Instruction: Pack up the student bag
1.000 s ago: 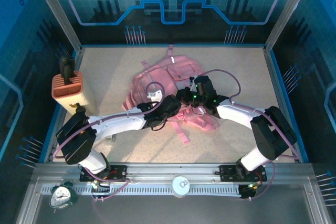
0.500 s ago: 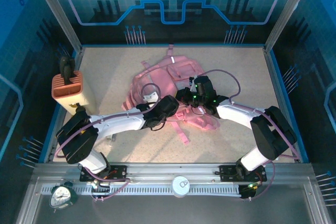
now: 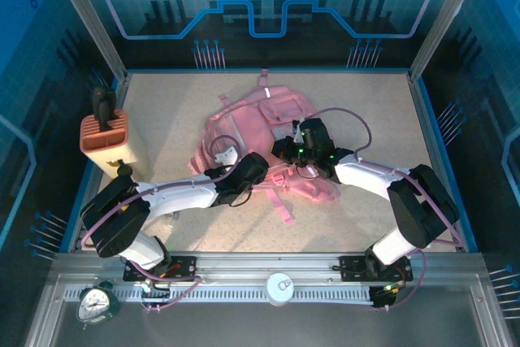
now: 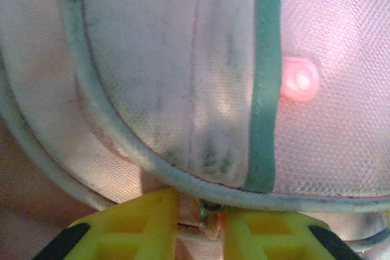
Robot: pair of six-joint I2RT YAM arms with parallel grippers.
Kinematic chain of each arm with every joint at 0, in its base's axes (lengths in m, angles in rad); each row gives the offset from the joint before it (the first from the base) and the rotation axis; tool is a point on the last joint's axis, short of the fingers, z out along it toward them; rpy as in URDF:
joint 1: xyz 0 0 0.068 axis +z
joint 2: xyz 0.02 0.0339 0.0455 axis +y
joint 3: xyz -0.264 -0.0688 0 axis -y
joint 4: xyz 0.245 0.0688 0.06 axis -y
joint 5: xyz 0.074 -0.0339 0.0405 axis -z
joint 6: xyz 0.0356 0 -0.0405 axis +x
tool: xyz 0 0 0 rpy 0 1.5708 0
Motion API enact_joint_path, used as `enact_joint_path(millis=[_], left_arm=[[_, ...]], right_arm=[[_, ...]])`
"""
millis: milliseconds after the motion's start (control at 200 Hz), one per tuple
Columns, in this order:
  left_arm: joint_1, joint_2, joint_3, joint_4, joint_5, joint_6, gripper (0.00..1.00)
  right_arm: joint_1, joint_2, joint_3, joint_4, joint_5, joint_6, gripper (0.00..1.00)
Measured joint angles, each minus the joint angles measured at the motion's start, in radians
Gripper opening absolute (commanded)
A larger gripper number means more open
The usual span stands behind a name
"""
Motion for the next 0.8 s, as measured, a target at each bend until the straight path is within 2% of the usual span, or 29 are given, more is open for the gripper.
enact_joint_path(millis=[170,230,535,800], left_arm=[[0.004,0.009,0.007,0.013,0.008,0.053,0.09],[0.007,0.009,0.015,0.002,0.016,0.062,0.0],[0.031,-0.018,0.068,-0.15,0.084,0.161,0.0],[0.165,-0.167,0.035,-0.23,0.241,0.433,0.0]], right_arm=[[0.0,0.0,0.0,0.0,0.003,0.0,0.0],[0.0,0.0,0.0,0.0,0.003,0.0,0.0],[-0.007,-0.006,0.004,-0.035,0.002,-0.018,0.0],[-0.063,-0.024,0.011,-0.083,-0.088,-0.056,0.0]])
